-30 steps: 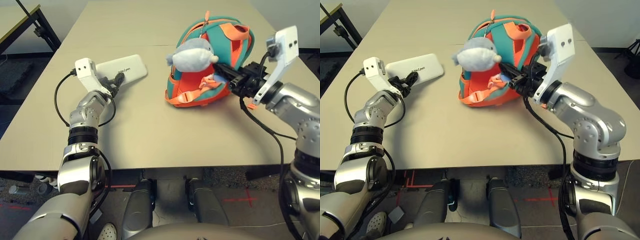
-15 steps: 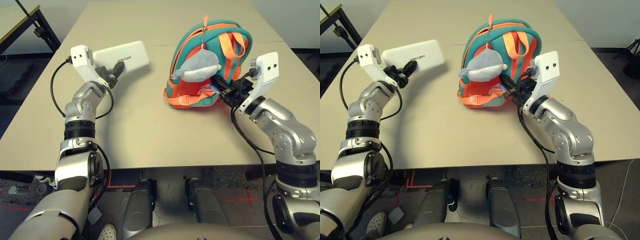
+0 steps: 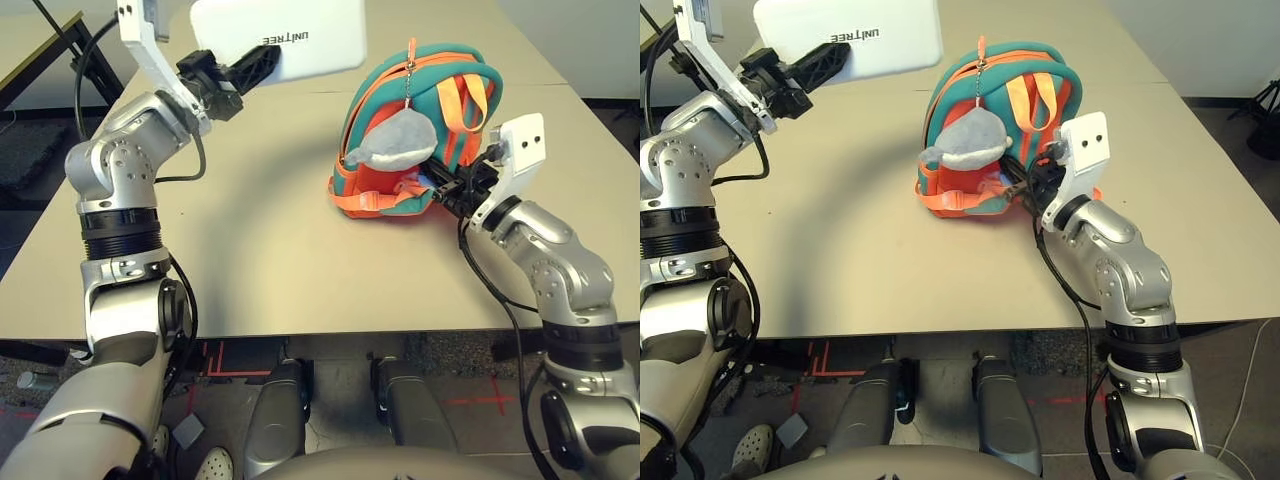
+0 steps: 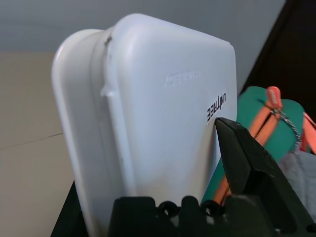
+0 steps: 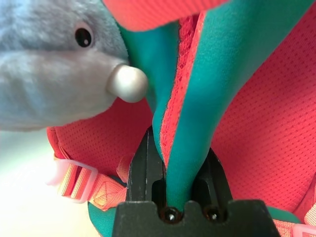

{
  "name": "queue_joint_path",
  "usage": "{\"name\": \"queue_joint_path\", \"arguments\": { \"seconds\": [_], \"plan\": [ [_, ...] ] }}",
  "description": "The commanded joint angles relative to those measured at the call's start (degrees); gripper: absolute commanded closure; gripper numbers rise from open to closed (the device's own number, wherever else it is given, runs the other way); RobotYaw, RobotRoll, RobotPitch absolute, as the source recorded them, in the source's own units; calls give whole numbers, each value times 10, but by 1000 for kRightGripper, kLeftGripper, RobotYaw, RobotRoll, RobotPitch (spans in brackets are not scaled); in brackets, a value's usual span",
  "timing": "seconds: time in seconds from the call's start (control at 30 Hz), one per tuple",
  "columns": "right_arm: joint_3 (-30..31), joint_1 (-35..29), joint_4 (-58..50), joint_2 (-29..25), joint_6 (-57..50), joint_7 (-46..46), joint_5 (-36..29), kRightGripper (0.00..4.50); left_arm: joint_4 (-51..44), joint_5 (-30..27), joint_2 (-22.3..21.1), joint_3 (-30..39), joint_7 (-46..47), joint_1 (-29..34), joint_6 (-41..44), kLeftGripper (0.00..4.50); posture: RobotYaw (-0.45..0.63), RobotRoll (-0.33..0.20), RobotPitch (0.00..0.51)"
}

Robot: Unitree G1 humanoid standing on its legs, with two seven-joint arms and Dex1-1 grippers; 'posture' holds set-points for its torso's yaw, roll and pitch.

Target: Put the pencil case into the backpack and zip it.

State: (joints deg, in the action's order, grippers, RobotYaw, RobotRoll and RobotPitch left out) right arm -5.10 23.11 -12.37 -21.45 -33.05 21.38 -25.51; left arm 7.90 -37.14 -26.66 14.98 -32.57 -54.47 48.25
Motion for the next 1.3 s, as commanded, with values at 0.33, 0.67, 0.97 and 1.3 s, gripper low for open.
{"name": "queue_joint_path", "arguments": {
  "seconds": [0.33, 0.67, 0.97, 1.3],
  "plan": [
    [6, -12, 45, 2, -1, 0, 19, 4310, -49, -33, -42, 10, -29, 18, 35, 1339, -117, 0, 154],
    [6, -3, 63, 0, 3, 6, 23, 4310, -95, -55, -75, 7, -41, 57, 67, 1339, -103, 0, 157],
    [4, 3, 65, 5, 3, 4, 26, 4310, -96, -24, -75, -50, -64, 68, 34, 1339, -115, 0, 159],
    [1, 0, 60, 8, 1, 0, 30, 4310, -71, 50, -78, -143, -129, 65, -52, 1340, -137, 0, 159]
  ]
}}
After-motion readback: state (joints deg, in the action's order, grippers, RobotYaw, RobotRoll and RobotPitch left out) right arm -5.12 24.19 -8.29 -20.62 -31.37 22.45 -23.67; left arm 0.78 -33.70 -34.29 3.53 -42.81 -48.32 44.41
